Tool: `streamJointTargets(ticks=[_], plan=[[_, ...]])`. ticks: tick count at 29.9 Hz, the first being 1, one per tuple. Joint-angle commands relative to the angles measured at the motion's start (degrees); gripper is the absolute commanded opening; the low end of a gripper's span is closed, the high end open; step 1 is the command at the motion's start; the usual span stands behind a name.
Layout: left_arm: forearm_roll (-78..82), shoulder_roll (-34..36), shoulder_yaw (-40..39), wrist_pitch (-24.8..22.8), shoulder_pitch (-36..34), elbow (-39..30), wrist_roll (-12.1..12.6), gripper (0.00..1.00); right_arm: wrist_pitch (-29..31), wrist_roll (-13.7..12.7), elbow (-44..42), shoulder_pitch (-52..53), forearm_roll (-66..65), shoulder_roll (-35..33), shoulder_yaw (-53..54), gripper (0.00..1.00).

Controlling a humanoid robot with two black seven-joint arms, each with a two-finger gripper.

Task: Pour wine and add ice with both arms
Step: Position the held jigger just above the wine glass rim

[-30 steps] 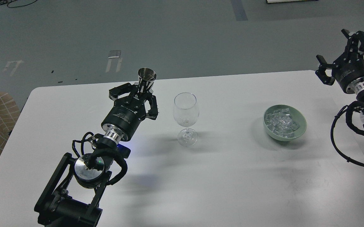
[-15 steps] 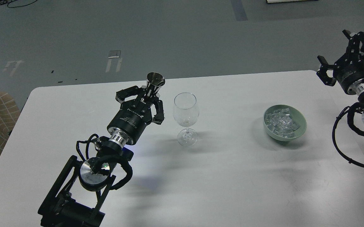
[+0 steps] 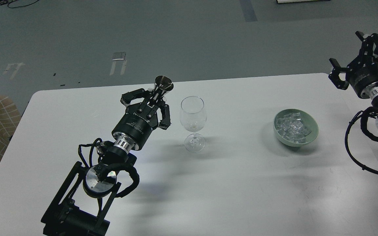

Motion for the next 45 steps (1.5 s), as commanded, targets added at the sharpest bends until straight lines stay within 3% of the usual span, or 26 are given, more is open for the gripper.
streamJointTargets(ticks=[1,45], plan=[[0.80,0.00,0.01,0.09,-0.15,0.01,0.08,0.02,0.01,-0.01,0.07,-0.04,-0.03,0.00,0.05,1.00],[13.01,0.00,2.91,-0.35,-3.49,3.96,0.08,0.01,0.19,0.08,0.33,-0.56,0.15,-1.41,0.49,1.00]])
